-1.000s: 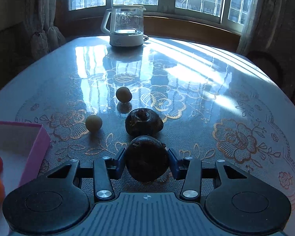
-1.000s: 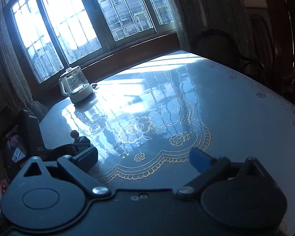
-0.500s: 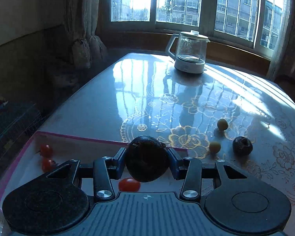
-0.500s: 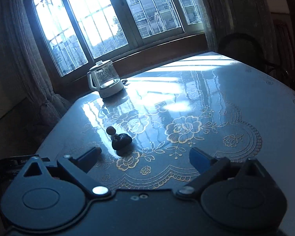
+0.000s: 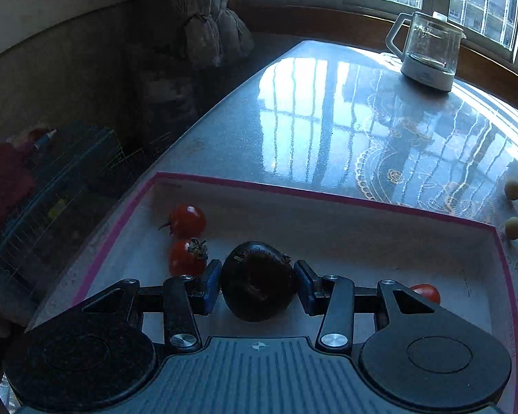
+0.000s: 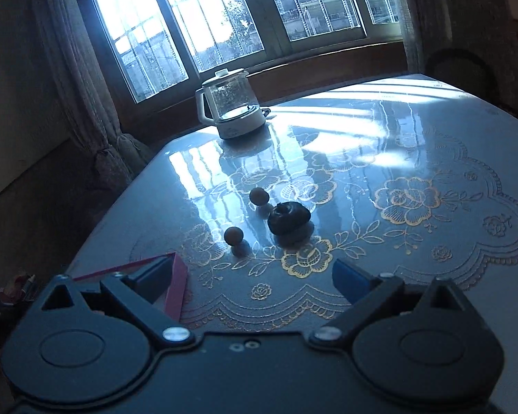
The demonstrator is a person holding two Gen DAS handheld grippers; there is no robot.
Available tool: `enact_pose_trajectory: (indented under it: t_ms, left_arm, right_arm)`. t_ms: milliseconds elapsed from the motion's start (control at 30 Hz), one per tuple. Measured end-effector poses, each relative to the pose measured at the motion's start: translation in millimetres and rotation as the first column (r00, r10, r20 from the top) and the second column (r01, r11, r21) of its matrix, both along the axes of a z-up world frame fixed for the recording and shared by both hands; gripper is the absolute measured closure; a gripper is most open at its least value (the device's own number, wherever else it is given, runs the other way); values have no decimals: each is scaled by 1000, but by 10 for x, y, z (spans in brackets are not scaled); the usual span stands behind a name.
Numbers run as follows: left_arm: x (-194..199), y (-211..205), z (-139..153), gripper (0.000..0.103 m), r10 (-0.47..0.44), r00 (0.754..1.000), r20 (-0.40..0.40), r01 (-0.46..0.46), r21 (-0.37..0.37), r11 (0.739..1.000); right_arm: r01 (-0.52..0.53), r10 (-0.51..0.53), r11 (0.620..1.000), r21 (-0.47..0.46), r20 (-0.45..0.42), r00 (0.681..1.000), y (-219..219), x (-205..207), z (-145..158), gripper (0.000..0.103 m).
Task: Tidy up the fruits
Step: 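Carry the dark fruit with the left tool into the tray and open, then close the right tool on a small tan round fruit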
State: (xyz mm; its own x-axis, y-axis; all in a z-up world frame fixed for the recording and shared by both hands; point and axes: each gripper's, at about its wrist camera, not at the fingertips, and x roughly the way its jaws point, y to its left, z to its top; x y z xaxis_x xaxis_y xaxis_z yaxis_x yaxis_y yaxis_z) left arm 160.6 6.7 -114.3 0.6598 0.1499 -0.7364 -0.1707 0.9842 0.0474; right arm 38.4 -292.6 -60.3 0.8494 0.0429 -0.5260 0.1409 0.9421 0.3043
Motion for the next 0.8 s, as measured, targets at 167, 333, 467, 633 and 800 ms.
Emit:
enact_pose_trajectory:
  t_ms: [167, 333, 467, 633, 800]
  left_arm:
    - [-100, 34, 93, 53, -27, 1000, 6, 28, -29, 999]
    - [-313, 109, 346, 8, -41, 995, 95, 42, -10, 999]
    - [-466, 153, 548, 0, -65, 981, 184, 63, 17, 998]
    - [-493, 340, 620, 0, -33, 987, 159, 40, -43, 998]
    - [-533, 465, 617, 0, -4, 987, 158, 13, -57, 998]
  right_arm:
    - [-17, 17, 999, -30, -13, 1000, 117, 122, -15, 3]
    - [-50, 49, 994, -95, -16, 999, 234, 378, -12, 3]
    - [-87, 84, 983, -159, -25, 996, 368, 723, -72, 4]
    - [-142, 131, 958, -250, -58, 990, 546, 1121, -238, 20]
    - [-145, 122, 939, -311, -92, 988, 628, 1344, -404, 25]
